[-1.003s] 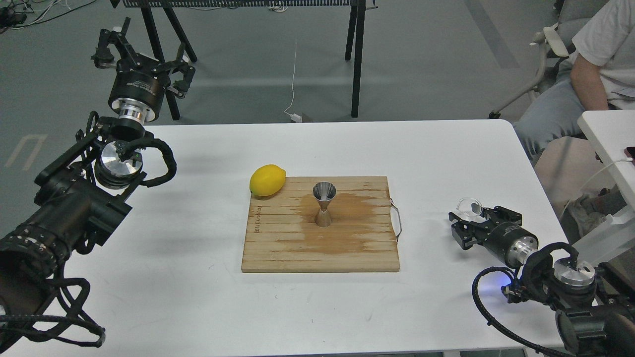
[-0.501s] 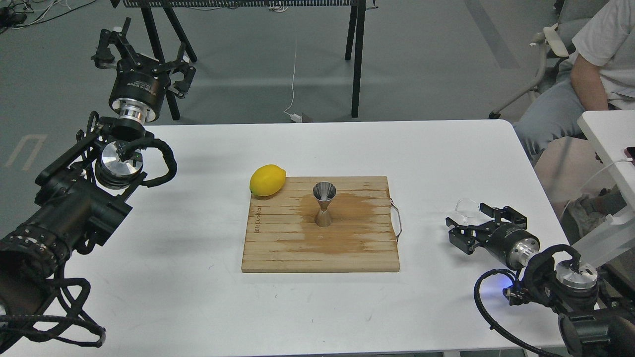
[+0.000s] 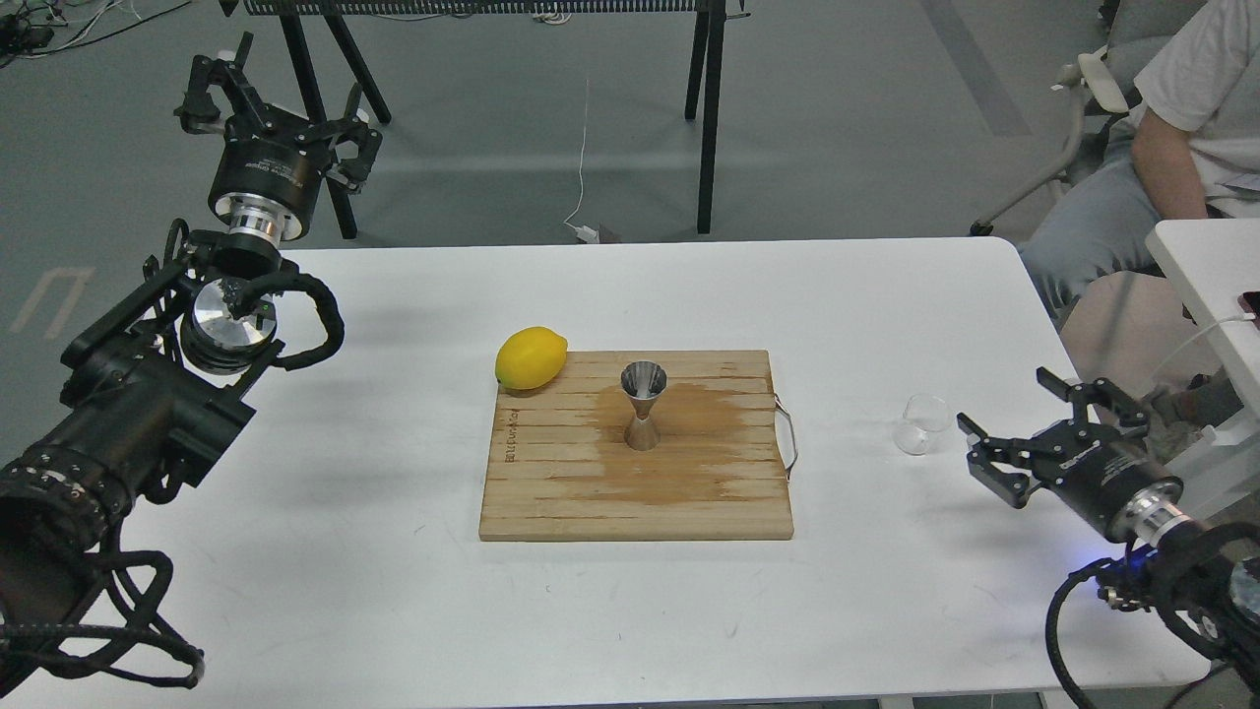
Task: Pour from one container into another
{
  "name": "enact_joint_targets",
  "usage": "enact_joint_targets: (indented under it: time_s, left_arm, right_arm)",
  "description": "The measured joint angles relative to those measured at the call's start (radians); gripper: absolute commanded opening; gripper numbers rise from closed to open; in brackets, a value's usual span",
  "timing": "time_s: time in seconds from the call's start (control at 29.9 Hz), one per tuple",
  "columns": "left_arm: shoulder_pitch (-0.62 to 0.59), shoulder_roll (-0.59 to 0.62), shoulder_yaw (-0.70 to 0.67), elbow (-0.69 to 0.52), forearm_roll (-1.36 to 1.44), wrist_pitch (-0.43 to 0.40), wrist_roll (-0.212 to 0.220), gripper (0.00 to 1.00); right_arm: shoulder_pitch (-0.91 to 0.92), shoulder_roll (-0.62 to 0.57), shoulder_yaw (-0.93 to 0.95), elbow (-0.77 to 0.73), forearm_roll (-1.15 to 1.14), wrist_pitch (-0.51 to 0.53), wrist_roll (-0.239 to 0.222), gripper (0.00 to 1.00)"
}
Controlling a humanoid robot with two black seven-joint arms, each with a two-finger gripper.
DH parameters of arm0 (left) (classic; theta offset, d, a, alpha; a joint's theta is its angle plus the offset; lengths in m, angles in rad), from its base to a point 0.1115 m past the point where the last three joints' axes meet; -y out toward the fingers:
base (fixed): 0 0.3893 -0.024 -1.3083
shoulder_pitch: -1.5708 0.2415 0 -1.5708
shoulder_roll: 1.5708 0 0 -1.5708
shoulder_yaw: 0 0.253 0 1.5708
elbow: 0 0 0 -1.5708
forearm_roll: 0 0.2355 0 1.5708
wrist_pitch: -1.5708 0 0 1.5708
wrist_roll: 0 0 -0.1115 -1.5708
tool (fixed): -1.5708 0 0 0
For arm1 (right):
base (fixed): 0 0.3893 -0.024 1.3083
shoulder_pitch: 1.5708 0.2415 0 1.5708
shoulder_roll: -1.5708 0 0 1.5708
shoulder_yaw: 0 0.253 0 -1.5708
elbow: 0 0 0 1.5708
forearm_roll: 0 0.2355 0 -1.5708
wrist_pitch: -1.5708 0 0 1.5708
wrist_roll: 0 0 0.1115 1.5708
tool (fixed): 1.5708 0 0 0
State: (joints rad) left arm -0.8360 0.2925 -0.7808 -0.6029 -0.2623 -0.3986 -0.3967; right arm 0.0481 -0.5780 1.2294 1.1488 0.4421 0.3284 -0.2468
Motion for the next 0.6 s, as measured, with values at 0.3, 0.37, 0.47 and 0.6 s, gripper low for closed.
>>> enact_joint_targets:
  time_s: [0.3,0.37,0.47,0.6]
  left_arm:
    - [-0.005,-0.006,0.000,0.000,0.000,-0.012,0.004,1.00]
    - [-0.007,-0.006,0.000,0.000,0.000,-0.020,0.004,1.00]
    - [-0.009,-0.001,0.000,0.000,0.000,-0.040,0.005,1.00]
    - [-0.008,0.002,0.000,0.002,0.000,-0.052,0.006,1.00]
  right_arm:
    - [0.242,-0.077,0.005,-0.161,-0.214,0.160,0.267,1.00]
    - [0.295,-0.072,0.002,-0.211,-0.243,0.160,0.294,1.00]
    - [0.381,-0.063,-0.015,-0.299,-0.257,0.160,0.305,1.00]
    - [0.522,-0.023,-0.067,-0.449,-0.260,0.160,0.305,1.00]
